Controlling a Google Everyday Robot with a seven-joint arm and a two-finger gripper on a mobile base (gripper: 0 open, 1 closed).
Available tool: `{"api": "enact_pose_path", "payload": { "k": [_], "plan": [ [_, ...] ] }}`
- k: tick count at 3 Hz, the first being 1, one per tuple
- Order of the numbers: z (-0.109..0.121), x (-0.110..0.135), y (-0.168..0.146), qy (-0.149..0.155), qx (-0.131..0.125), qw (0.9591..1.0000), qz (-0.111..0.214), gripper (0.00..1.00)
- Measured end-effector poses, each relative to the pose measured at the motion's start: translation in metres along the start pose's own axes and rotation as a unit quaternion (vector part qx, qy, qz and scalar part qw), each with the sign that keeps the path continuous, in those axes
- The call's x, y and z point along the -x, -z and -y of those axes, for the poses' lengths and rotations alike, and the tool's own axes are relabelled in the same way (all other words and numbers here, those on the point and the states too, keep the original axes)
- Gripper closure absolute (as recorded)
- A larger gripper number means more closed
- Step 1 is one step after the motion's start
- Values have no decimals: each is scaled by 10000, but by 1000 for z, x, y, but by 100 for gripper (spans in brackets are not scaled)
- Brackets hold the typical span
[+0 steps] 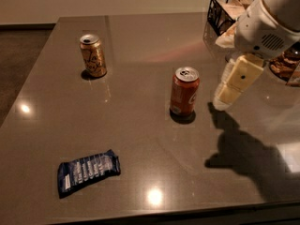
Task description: Move coke can near orange can
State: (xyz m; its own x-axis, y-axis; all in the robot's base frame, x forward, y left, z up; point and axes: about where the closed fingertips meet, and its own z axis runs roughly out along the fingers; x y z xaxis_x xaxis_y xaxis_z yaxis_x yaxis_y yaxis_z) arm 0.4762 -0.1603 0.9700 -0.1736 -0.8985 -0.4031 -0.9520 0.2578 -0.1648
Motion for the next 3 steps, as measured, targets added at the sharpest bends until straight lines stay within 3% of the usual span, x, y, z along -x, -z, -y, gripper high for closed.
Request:
{"api": "enact_pose_path", "payload": {
  "k": [1,3],
  "plan": [
    [-4,31,-23,30,197,9991,387,0],
    [-17,50,-72,177,334,9984,415,0]
  ]
}}
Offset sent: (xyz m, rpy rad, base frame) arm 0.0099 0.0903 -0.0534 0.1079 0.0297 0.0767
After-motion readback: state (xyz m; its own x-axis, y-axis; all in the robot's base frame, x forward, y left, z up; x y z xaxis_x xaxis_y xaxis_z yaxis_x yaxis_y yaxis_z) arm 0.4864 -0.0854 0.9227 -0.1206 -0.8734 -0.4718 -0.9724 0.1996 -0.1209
